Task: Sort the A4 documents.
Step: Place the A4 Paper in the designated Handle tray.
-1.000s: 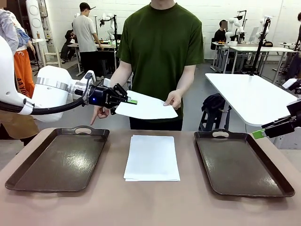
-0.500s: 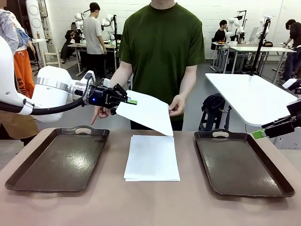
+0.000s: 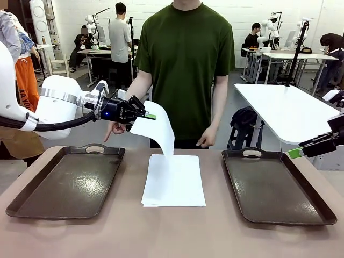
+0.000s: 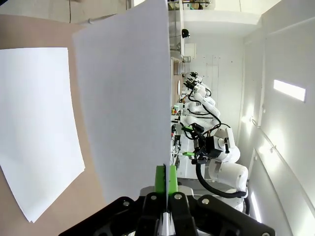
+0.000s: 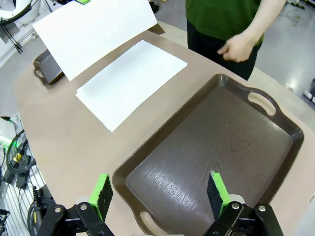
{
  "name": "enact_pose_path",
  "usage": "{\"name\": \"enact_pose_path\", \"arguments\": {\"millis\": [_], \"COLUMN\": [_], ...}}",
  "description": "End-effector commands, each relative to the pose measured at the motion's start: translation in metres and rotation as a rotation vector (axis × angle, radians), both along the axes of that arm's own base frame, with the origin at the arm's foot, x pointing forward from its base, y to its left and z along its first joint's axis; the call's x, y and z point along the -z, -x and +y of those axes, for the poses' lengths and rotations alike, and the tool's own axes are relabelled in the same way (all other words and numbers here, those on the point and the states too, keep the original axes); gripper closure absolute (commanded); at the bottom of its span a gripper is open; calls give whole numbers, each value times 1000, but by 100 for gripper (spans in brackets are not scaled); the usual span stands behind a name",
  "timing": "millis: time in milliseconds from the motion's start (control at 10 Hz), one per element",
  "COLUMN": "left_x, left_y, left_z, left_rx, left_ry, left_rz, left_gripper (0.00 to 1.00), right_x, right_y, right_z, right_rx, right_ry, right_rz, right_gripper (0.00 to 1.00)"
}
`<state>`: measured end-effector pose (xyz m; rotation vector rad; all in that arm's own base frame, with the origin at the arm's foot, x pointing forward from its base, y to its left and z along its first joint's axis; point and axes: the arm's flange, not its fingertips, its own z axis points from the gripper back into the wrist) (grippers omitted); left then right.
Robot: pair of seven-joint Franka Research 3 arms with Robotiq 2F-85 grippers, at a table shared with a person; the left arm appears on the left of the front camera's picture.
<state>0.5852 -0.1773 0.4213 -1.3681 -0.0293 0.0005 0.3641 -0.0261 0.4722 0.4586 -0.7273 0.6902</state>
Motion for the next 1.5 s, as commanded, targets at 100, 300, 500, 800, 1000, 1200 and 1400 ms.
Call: {"name": "enact_pose_path", "arguments": {"millis": [100, 300, 500, 800, 1000, 1200, 1400], "left_x": [0, 0, 0, -3, 1, 15, 34], "left_y": [-1, -1, -1, 27, 48, 64, 69], "left_z": [-2, -2, -2, 28, 67, 100, 134], "left_rx": [-2, -2, -2, 67, 124, 103, 67], "left_ry": [3, 3, 3, -39, -110, -190, -272], "left_rz": [7, 7, 7, -33, -64, -52, -45], "left_gripper": [100, 100, 100, 99, 99, 99, 99], "right_x": [2, 2, 2, 2, 2, 2, 2], "right_y": [-4, -4, -4, -4, -4, -4, -4], "right_z": [0, 0, 0, 0, 0, 0, 0], "right_rx": [-14, -14, -14, -14, -14, -14, -14], "right_ry": [-20, -20, -20, -20, -20, -20, -20], "right_rz": [-12, -12, -12, -12, -12, -12, -12], "right_gripper": [0, 0, 0, 0, 0, 0, 0]}}
